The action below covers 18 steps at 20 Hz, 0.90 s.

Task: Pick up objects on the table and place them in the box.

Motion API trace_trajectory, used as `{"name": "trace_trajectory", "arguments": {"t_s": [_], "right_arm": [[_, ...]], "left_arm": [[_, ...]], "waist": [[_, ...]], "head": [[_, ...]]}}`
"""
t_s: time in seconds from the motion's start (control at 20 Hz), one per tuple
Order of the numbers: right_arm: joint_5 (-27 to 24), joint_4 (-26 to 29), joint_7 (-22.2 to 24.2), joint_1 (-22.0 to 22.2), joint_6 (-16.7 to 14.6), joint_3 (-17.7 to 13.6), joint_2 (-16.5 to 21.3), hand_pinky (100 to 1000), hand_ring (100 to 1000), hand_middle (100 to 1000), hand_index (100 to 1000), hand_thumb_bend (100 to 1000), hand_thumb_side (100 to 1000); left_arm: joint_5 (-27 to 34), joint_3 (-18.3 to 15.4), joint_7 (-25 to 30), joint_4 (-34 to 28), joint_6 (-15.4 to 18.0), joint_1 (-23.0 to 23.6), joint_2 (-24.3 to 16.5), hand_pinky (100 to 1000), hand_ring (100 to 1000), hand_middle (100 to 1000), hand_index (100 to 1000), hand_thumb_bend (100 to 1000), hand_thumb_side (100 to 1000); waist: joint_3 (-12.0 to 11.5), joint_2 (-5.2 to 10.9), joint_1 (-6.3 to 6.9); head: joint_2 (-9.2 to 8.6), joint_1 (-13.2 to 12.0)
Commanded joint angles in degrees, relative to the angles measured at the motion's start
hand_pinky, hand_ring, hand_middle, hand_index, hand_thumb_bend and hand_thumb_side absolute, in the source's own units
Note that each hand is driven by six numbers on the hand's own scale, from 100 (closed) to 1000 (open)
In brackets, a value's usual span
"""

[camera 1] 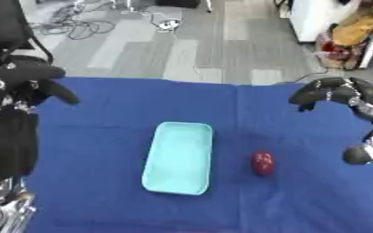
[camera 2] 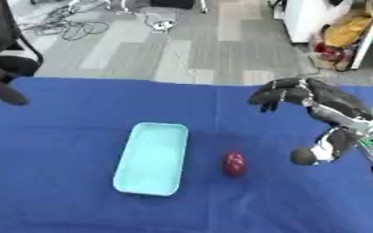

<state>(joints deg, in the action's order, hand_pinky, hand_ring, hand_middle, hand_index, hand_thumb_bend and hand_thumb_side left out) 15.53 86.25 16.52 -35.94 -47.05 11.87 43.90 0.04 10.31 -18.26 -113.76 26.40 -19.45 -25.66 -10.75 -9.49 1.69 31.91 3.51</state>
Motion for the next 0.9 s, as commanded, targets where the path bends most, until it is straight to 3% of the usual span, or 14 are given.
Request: {"name": "trace_trajectory", "arguments": {"t_s": [0.05,0.45,0.9], "right_arm": [[1.99,-0.21,2.83,-0.95,-4.91,-0.35,0.35,483,579,707,860,631,957],[5.69,-1.02,-0.7,-0.88,-4.91,0.77,-0.73,474,566,665,845,622,943],[12.21,-2.85,-3.27,-1.32,-4.91,2.91,-2.98,479,566,655,835,606,954]], "left_arm": [[0.34,-0.16,0.21,-0.83,-0.02,-0.92,-0.38,453,488,608,729,444,795],[0.43,-0.25,0.16,-0.83,0.04,-1.48,-0.23,453,487,609,728,442,793],[0.46,-0.08,0.4,-0.83,0.09,-1.69,-0.16,449,486,608,728,444,794]], "waist": [[-0.3,0.62,-0.12],[-0.75,0.63,-0.21],[-0.95,0.24,-0.15]], "head": [[-0.95,-0.46],[-1.37,-0.67],[-6.27,3.4]]}}
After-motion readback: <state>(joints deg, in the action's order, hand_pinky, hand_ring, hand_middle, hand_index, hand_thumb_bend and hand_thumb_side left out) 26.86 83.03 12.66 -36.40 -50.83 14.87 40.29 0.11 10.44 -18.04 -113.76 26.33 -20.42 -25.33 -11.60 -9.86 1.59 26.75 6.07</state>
